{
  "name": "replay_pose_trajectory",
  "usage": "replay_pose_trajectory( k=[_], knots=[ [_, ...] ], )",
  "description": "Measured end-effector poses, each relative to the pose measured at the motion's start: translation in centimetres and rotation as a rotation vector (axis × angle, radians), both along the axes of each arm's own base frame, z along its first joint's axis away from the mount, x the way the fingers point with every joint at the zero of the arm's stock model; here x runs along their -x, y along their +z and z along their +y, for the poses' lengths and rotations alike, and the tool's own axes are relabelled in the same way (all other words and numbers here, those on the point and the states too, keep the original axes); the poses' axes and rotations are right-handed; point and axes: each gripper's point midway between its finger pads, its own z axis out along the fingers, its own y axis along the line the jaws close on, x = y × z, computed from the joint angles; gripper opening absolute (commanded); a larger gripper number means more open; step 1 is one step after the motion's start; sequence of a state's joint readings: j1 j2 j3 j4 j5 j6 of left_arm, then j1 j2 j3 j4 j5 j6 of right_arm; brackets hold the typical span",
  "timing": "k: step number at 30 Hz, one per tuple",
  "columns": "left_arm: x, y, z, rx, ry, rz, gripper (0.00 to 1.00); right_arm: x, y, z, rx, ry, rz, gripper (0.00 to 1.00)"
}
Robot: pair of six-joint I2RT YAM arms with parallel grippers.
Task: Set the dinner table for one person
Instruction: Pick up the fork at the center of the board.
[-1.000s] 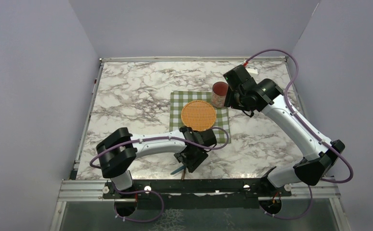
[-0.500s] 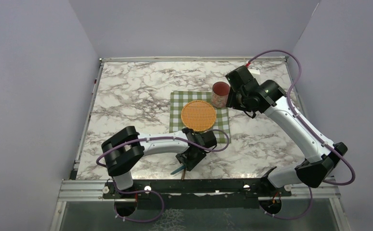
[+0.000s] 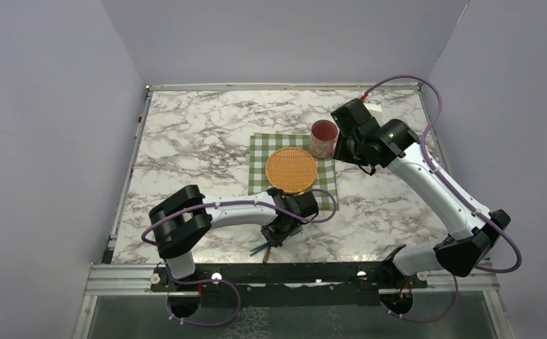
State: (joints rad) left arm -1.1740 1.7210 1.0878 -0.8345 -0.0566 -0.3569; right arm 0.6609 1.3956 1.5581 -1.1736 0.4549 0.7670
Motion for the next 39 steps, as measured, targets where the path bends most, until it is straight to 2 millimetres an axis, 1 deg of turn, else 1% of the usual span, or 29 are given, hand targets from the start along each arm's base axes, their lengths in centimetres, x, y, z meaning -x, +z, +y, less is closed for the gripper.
replay_pose_trajectory(
  k=[2,5,7,8,14,16,22,24,30,34,39],
  knots=[
    [0.0,0.0,0.0,-0.002,0.002,0.0,0.21,0.0,0.0,0.0,0.0,0.0,0.0,0.45],
    [0.0,-0.1,0.0,-0.002,0.003,0.0,0.18,0.0,0.0,0.0,0.0,0.0,0.0,0.45],
    [0.0,-0.1,0.0,-0.002,0.005,0.001,0.13,0.0,0.0,0.0,0.0,0.0,0.0,0.45],
    [0.0,-0.1,0.0,-0.003,0.006,0.001,0.12,0.0,0.0,0.0,0.0,0.0,0.001,0.45],
    [0.1,0.1,0.2,-0.008,0.021,0.001,0.11,0.0,-0.2,0.0,0.001,0.0,0.003,0.45],
    [0.1,0.4,0.3,-0.013,0.026,0.002,0.11,0.0,-0.3,0.0,0.002,0.0,0.003,0.44],
    [-0.3,2.5,-0.9,0.042,0.042,-0.018,0.12,0.0,-0.6,0.1,0.002,0.001,0.006,0.44],
    [-0.4,2.8,-1.0,0.051,0.046,-0.022,0.12,-0.1,-0.6,0.2,-0.001,0.001,0.004,0.44],
    [-0.2,2.5,-0.8,0.038,0.048,-0.015,0.11,-0.2,-0.6,0.3,-0.006,0.001,-0.001,0.43],
    [-0.1,1.3,-0.4,0.007,0.046,-0.003,0.11,-0.2,-0.6,0.2,-0.004,0.001,0.0,0.43],
    [0.0,0.2,-0.6,-0.013,0.042,0.014,0.11,0.1,-0.7,0.0,-0.005,-0.001,0.002,0.43]
  ],
)
